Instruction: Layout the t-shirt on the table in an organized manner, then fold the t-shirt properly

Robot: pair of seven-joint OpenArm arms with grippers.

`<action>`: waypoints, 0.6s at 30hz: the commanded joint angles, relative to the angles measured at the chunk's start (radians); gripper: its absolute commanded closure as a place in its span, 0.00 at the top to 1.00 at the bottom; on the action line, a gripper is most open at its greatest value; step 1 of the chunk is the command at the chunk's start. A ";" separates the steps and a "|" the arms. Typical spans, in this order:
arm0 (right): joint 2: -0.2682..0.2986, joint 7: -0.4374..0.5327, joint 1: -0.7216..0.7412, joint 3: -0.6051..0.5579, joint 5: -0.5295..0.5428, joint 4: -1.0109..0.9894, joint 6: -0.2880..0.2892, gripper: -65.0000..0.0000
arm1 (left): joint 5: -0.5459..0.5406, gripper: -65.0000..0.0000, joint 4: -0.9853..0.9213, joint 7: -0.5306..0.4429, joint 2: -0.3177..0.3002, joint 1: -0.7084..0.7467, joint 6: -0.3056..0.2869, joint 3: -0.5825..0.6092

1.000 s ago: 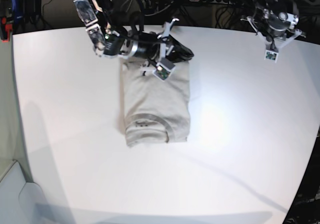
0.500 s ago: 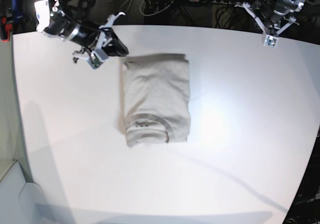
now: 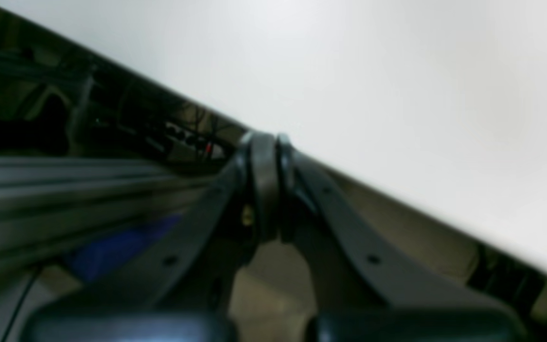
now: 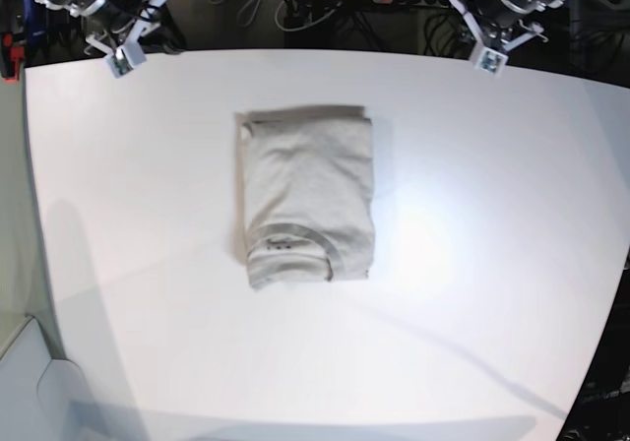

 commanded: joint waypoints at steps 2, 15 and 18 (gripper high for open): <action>0.007 0.045 -0.018 0.012 0.008 -0.061 0.010 0.00 | 0.042 0.00 -0.057 -0.038 -0.002 0.012 0.003 0.040; -0.042 0.585 0.114 -0.054 -0.211 -0.898 0.010 0.00 | 0.212 0.00 -0.879 -0.485 -0.052 -0.131 0.003 0.163; -0.070 0.694 0.220 -0.057 -0.280 -1.152 0.010 0.00 | 0.214 0.00 -1.092 -0.603 -0.091 -0.216 0.003 0.158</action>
